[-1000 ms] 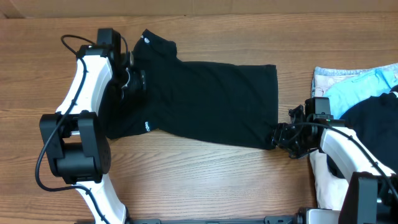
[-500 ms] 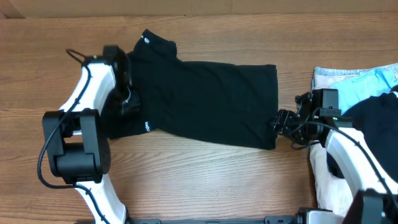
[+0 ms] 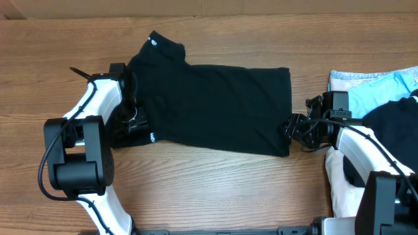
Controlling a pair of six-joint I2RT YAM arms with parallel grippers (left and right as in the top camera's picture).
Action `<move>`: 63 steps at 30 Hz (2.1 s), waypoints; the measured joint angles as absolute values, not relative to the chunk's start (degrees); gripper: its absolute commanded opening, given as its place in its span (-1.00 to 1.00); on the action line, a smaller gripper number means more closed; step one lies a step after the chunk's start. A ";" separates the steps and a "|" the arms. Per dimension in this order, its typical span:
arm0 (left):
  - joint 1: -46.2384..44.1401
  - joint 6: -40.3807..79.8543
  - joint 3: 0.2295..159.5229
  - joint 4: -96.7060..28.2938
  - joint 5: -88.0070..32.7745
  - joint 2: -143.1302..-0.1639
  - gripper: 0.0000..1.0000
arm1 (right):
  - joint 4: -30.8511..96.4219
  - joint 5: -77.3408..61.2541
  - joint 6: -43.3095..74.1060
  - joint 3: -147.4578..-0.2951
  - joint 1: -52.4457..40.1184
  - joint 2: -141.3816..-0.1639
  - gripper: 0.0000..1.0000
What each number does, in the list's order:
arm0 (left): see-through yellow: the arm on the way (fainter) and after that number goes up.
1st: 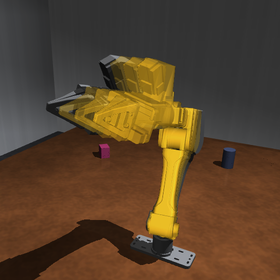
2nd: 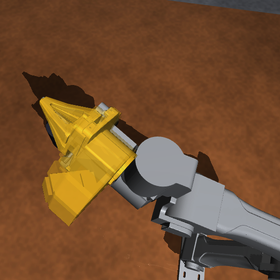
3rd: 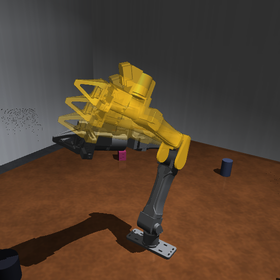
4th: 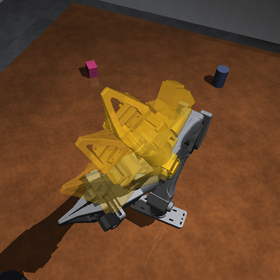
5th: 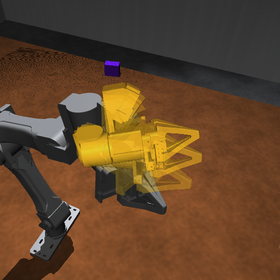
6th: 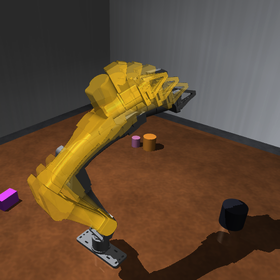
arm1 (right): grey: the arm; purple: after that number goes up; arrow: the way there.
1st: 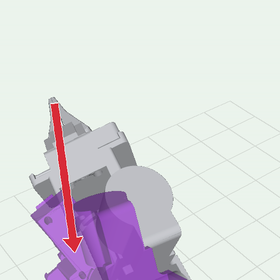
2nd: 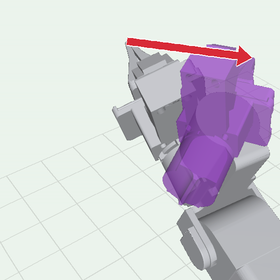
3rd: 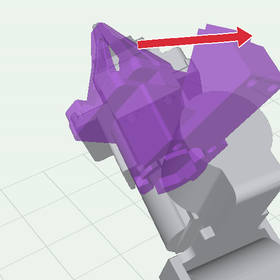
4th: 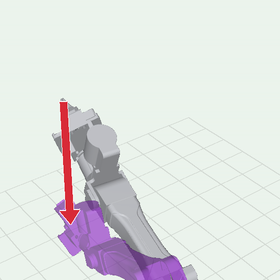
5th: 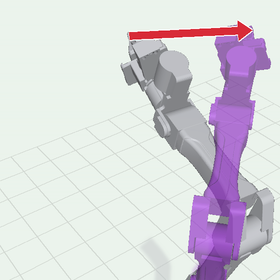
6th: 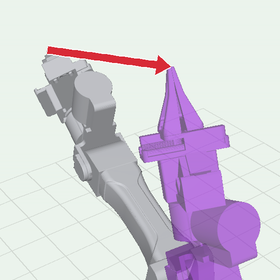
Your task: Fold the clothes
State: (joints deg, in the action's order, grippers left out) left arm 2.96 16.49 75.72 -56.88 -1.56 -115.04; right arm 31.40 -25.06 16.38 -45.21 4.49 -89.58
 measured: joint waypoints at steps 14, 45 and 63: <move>5.39 17.82 75.46 -57.19 -0.27 -114.85 0.40 | 25.17 -23.14 20.14 -43.75 -0.54 -89.58 0.17; 10.66 19.81 75.35 -58.48 1.17 -114.65 0.57 | 22.33 -19.22 22.44 -43.59 -3.36 -93.23 -0.80; 15.59 20.67 80.23 -66.37 6.72 -114.98 0.85 | 32.27 -19.66 14.02 -50.59 -3.03 -83.46 0.21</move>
State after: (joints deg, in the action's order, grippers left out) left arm 15.59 20.67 80.23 -66.37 6.72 -114.98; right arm 32.27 -19.66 14.02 -50.59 -3.03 -83.46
